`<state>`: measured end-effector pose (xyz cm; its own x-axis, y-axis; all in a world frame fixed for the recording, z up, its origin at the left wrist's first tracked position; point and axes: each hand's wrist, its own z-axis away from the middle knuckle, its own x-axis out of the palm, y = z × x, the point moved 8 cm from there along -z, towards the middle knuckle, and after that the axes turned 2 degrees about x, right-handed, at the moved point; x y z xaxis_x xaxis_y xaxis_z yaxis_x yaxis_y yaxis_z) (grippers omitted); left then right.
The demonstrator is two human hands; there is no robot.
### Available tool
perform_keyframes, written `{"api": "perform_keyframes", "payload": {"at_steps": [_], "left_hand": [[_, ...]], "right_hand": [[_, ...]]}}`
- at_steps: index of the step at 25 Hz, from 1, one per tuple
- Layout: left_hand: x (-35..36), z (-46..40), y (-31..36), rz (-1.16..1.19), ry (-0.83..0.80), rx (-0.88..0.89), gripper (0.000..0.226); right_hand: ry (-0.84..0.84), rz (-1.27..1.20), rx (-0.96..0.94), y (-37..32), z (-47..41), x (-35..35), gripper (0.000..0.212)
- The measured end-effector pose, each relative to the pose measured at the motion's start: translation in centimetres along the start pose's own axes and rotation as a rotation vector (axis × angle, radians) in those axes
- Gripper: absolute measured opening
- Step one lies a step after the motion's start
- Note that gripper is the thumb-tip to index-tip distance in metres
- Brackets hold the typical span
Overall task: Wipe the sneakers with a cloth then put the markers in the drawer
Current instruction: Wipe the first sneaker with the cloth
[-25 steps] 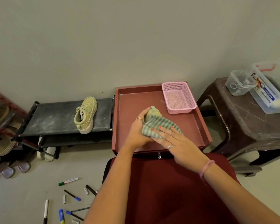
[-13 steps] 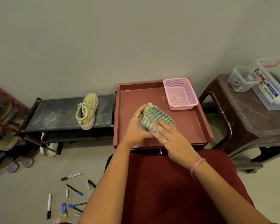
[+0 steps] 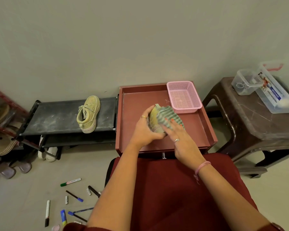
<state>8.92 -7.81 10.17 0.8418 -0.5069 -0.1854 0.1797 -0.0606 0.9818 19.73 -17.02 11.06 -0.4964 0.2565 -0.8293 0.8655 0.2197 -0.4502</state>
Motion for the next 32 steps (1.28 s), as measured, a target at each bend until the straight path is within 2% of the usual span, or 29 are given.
{"api": "perform_keyframes", "payload": {"at_steps": [2,3,6,7,9,13,14,16,19,21,24,26,29,31,32], "left_hand": [[0.0,0.0,0.4,-0.010,0.026,0.010,0.105],[-0.1,0.1,0.4,-0.022,0.022,0.014,0.105],[-0.7,0.2,0.0,-0.034,0.007,-0.003,0.105],[-0.8,0.2,-0.1,-0.035,0.011,-0.008,0.104],[-0.8,0.3,0.3,-0.030,0.035,-0.006,0.100],[-1.1,0.3,0.8,-0.029,0.024,0.024,0.098],[-1.3,0.4,0.9,-0.044,0.010,0.026,0.098],[-2.3,0.8,0.5,-0.075,-0.006,0.015,0.100],[-4.5,1.2,-0.5,-0.171,-0.027,-0.023,0.111],[-5.4,1.4,-1.2,-0.251,-0.060,-0.057,0.121],[-6.0,1.5,-1.1,-0.428,-0.100,-0.048,0.125],[-6.5,1.6,-1.0,-0.491,-0.090,-0.017,0.124],[-7.4,2.1,-2.1,-0.476,-0.071,-0.027,0.119],[-7.7,2.6,-2.8,-0.411,-0.028,-0.028,0.117],[-7.8,2.8,-3.1,-0.383,-0.008,-0.025,0.117]], "right_hand": [[0.018,-0.171,0.187,1.4,-0.1,0.1,0.081],[0.006,-0.156,0.184,0.7,-0.1,0.3,0.082],[-0.023,0.032,-0.052,-1.7,0.4,0.9,0.086],[-0.015,0.032,-0.073,-1.7,0.4,0.9,0.085],[-0.009,-0.133,0.060,-1.0,-0.3,0.6,0.084],[0.025,-0.639,0.406,0.1,-1.6,0.8,0.082],[0.016,-0.672,0.454,0.1,-1.6,1.1,0.083],[-0.031,-0.615,0.400,-1.2,-1.8,1.4,0.084],[-0.122,-0.376,0.225,-3.5,-1.5,3.4,0.091],[-0.162,-0.422,0.239,-3.6,-1.7,4.3,0.093],[-0.185,-0.606,0.370,-2.6,-2.3,4.9,0.091],[-0.224,-0.586,0.331,-3.8,-2.4,5.2,0.092],[-0.242,-0.494,0.202,-6.0,-2.0,6.0,0.093],[-0.232,-0.575,0.240,-5.5,-2.3,6.3,0.091],[-0.229,-0.652,0.318,-4.7,-2.6,6.4,0.089]]}}
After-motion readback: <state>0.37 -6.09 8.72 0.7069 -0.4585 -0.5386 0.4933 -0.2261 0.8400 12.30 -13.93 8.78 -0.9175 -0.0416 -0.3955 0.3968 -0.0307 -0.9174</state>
